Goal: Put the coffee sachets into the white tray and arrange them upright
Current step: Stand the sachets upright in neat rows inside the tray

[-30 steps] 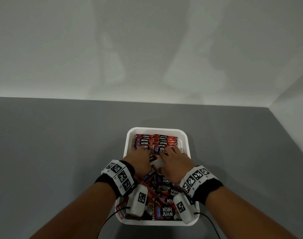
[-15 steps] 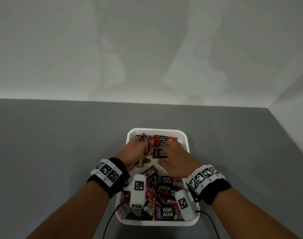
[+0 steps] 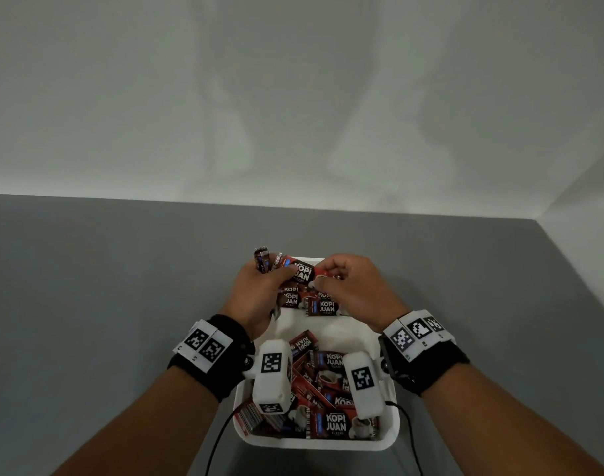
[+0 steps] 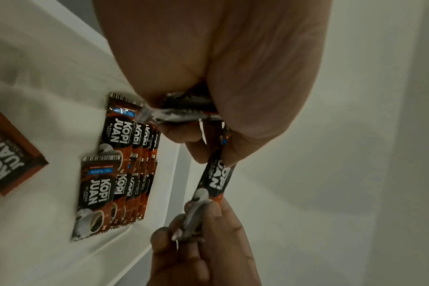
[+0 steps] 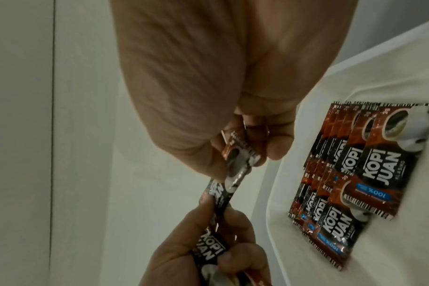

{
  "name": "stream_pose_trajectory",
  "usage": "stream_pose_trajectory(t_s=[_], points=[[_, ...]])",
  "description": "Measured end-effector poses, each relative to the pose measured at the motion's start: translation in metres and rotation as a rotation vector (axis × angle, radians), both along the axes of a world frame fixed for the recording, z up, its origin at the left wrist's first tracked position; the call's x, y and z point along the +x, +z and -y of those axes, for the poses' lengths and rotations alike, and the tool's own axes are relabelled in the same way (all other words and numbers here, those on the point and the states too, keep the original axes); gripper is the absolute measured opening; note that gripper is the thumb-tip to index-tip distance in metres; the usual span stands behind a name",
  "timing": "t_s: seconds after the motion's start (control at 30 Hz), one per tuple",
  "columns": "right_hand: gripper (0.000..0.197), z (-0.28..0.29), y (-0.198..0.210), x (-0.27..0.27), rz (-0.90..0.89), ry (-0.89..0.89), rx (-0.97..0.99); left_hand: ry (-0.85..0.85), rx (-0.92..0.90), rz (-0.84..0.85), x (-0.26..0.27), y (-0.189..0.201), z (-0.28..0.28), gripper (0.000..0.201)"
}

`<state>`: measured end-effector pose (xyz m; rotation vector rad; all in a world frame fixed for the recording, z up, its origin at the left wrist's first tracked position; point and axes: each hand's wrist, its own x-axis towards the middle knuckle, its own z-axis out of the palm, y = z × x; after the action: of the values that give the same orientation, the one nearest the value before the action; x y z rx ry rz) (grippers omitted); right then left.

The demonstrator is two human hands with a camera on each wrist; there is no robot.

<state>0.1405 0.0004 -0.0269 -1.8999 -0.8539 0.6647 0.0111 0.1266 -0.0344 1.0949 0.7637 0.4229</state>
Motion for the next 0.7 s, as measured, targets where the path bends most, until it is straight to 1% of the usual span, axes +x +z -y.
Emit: stream_pose_trajectory(t_s=[0.07, 0.13, 0.2, 0.3, 0.37, 0.4, 0.47, 0.53, 0.63, 0.7], points=[[0.007, -0.003, -0.001, 0.001, 0.072, 0.008, -0.035, 0.003, 0.018, -0.033, -0.004, -0.001, 0.001, 0.008], [0.006, -0.005, -0.002, 0.003, 0.127, 0.023, -0.082, 0.031, 0.04, -0.074, -0.005, -0.007, -0.001, 0.013], [0.008, -0.006, -0.006, 0.008, 0.141, 0.042, -0.148, 0.091, 0.06, -0.123, -0.009, -0.008, -0.005, 0.015], [0.01, -0.01, -0.018, 0.011, 0.201, 0.105, -0.315, 0.164, 0.04, -0.201, -0.016, -0.009, -0.014, 0.013], [0.014, -0.016, -0.029, 0.007, 0.244, 0.152, -0.411, 0.171, 0.013, -0.223, -0.018, -0.008, -0.015, 0.023], [0.013, -0.02, -0.034, 0.004, 0.248, 0.171, -0.439, 0.171, -0.008, -0.223, -0.019, -0.008, -0.015, 0.029], [0.007, -0.029, -0.043, -0.001, 0.266, 0.199, -0.465, 0.177, -0.034, -0.224, -0.019, -0.005, -0.012, 0.038], [0.005, -0.036, -0.051, -0.002, 0.306, 0.205, -0.478, 0.171, -0.049, -0.231, -0.019, -0.003, -0.01, 0.04], [0.006, -0.04, -0.057, -0.002, 0.423, 0.21, -0.481, 0.147, -0.062, -0.226, -0.022, -0.002, -0.007, 0.035], [0.009, -0.042, -0.061, -0.002, 0.469, 0.213, -0.481, 0.133, -0.066, -0.216, -0.022, -0.002, -0.006, 0.03]])
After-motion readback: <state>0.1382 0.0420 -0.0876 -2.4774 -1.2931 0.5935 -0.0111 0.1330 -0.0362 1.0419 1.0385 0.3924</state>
